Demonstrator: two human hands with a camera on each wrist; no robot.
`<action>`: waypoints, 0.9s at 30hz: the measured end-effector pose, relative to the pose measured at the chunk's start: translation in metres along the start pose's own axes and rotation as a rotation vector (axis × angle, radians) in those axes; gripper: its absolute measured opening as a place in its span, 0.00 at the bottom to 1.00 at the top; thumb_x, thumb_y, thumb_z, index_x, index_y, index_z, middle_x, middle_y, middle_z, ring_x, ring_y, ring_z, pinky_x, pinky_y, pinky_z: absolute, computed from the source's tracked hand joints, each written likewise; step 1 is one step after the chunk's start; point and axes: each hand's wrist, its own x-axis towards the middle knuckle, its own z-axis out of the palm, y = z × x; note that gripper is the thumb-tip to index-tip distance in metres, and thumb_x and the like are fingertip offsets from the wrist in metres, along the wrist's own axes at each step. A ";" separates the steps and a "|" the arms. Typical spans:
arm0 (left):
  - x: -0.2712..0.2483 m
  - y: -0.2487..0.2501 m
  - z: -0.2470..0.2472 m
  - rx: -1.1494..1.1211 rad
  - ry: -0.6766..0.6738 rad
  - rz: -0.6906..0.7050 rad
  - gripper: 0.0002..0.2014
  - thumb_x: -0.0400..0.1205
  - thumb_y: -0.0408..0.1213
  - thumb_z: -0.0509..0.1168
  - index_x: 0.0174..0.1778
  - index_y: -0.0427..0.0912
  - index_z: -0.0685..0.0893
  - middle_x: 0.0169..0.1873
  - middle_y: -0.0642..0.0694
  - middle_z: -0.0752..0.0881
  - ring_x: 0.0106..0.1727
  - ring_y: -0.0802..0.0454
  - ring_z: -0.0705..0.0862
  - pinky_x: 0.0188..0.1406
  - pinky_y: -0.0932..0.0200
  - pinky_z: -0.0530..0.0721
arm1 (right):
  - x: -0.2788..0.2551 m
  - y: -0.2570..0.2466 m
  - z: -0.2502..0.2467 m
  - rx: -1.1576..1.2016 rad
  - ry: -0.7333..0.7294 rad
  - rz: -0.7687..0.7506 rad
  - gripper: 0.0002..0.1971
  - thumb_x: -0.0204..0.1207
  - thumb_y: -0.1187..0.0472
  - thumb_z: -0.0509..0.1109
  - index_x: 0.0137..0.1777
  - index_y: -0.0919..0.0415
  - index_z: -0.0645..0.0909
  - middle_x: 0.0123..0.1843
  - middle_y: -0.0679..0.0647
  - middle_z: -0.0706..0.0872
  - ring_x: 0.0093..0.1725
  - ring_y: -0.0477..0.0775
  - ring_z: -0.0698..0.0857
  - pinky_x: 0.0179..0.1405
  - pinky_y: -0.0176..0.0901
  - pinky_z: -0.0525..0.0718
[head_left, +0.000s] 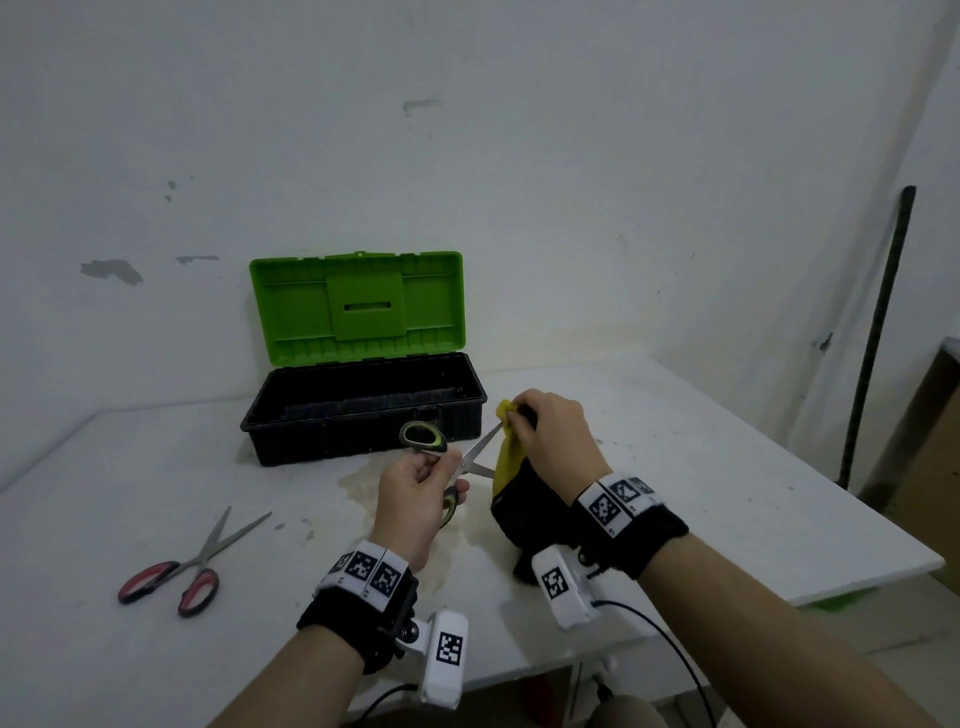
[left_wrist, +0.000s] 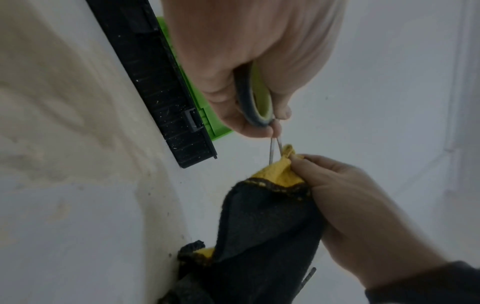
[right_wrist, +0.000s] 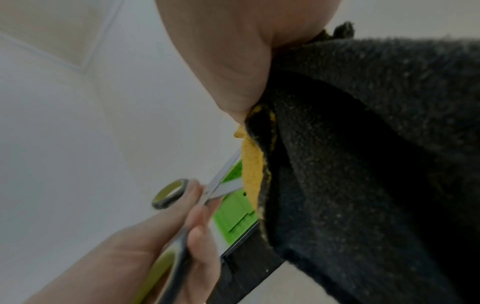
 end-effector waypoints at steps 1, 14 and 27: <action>0.001 -0.001 -0.001 -0.011 0.006 -0.010 0.09 0.84 0.35 0.70 0.48 0.29 0.87 0.35 0.40 0.88 0.31 0.53 0.88 0.32 0.61 0.86 | 0.003 0.004 -0.003 0.003 0.017 0.027 0.07 0.81 0.57 0.67 0.51 0.58 0.86 0.47 0.55 0.88 0.47 0.55 0.85 0.48 0.47 0.83; 0.002 0.006 0.006 -0.266 -0.007 -0.202 0.13 0.88 0.39 0.64 0.50 0.31 0.88 0.41 0.37 0.88 0.34 0.50 0.86 0.34 0.58 0.89 | -0.027 -0.020 -0.010 0.040 -0.088 -0.146 0.06 0.79 0.58 0.70 0.52 0.55 0.87 0.48 0.50 0.90 0.47 0.49 0.84 0.47 0.35 0.77; -0.004 0.000 0.000 -0.260 -0.040 -0.148 0.10 0.87 0.36 0.66 0.52 0.34 0.89 0.40 0.41 0.91 0.41 0.50 0.89 0.40 0.58 0.87 | -0.050 -0.034 0.009 0.035 -0.242 -0.298 0.08 0.80 0.59 0.69 0.55 0.54 0.88 0.46 0.53 0.83 0.45 0.53 0.83 0.45 0.49 0.83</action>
